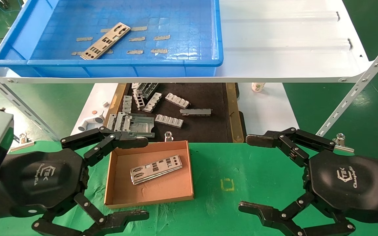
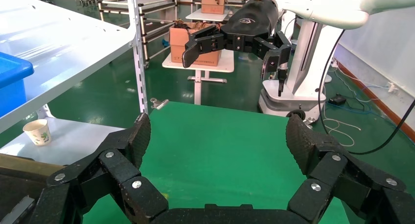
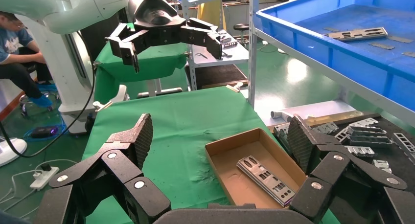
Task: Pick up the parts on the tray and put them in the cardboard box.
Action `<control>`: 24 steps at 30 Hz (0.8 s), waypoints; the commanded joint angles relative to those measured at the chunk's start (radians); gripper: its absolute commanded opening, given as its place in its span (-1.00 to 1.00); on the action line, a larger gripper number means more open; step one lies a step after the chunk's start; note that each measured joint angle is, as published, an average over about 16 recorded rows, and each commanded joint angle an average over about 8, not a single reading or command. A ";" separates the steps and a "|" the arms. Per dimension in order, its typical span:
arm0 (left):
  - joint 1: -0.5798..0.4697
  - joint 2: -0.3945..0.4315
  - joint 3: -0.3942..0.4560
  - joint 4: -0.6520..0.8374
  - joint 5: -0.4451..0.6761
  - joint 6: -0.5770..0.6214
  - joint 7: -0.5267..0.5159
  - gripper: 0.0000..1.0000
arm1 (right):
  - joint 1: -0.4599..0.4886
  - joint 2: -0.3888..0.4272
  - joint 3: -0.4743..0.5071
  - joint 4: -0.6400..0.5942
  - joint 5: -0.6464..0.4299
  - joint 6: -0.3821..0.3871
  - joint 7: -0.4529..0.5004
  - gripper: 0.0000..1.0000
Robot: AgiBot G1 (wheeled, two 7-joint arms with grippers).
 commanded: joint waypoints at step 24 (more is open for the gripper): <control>-0.060 0.040 0.005 0.062 0.023 -0.082 -0.037 1.00 | 0.000 0.000 0.000 0.000 0.000 0.000 0.000 -1.00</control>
